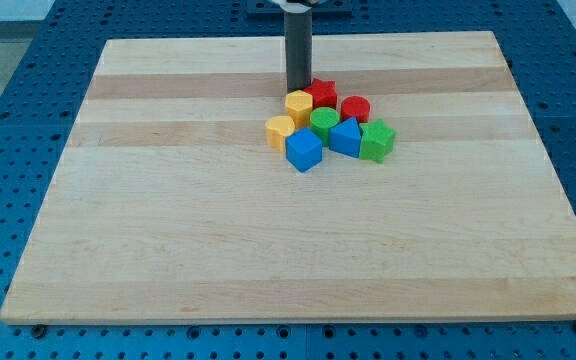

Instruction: Move the green star below the red circle

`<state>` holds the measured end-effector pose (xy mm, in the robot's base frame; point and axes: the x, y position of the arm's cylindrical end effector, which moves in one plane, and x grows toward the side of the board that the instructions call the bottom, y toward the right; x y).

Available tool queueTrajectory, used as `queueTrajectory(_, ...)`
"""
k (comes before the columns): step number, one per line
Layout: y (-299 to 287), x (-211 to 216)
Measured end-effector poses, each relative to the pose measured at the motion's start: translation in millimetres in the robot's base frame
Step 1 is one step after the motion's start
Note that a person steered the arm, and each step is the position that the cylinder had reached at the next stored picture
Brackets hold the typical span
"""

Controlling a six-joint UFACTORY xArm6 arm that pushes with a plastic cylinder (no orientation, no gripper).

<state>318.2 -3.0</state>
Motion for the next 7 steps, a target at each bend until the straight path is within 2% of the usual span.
queueTrajectory(2,0,2)
queueTrajectory(3,-23,2)
queueTrajectory(4,-92,28)
queueTrajectory(6,-123,180)
queueTrajectory(7,-51,210)
